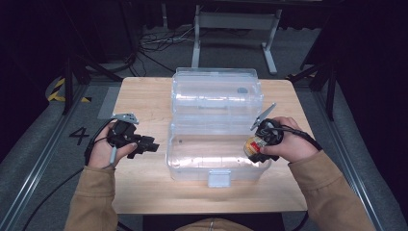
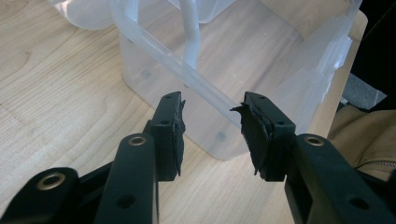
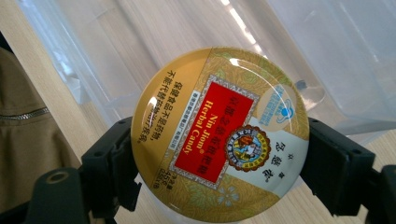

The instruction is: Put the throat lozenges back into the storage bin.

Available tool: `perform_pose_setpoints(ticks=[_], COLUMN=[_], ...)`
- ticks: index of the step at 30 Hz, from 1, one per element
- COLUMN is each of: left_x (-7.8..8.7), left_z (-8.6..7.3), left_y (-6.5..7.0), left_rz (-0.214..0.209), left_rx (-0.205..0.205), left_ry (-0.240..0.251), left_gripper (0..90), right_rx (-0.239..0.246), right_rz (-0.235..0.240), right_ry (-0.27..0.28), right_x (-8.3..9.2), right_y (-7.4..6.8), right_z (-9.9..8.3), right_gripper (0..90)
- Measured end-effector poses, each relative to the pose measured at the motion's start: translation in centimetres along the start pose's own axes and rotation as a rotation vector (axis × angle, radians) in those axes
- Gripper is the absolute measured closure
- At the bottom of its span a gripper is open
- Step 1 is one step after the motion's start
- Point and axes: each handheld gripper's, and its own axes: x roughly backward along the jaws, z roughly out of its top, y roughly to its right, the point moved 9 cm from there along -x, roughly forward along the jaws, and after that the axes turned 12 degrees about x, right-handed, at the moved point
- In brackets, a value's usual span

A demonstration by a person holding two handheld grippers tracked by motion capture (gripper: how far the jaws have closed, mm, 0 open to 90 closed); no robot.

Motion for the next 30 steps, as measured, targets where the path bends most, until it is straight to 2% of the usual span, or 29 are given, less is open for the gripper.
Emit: perform_pose_setpoints(ticks=[9,30], left_x=[-0.1,-0.2], left_z=[0.0,-0.1], left_y=[-0.1,-0.3], left_rz=[-0.001,-0.001], left_rx=[0.0,0.006], left_ry=[-0.004,-0.009], left_gripper=[59.2,58.9], right_rx=[-0.004,-0.043], right_rz=[0.021,0.025], right_ry=[-0.016,-0.076], right_x=[-1.4,-3.8], right_y=[-0.1,0.0], right_z=[0.0,-0.2], right_gripper=[19.9,19.9])
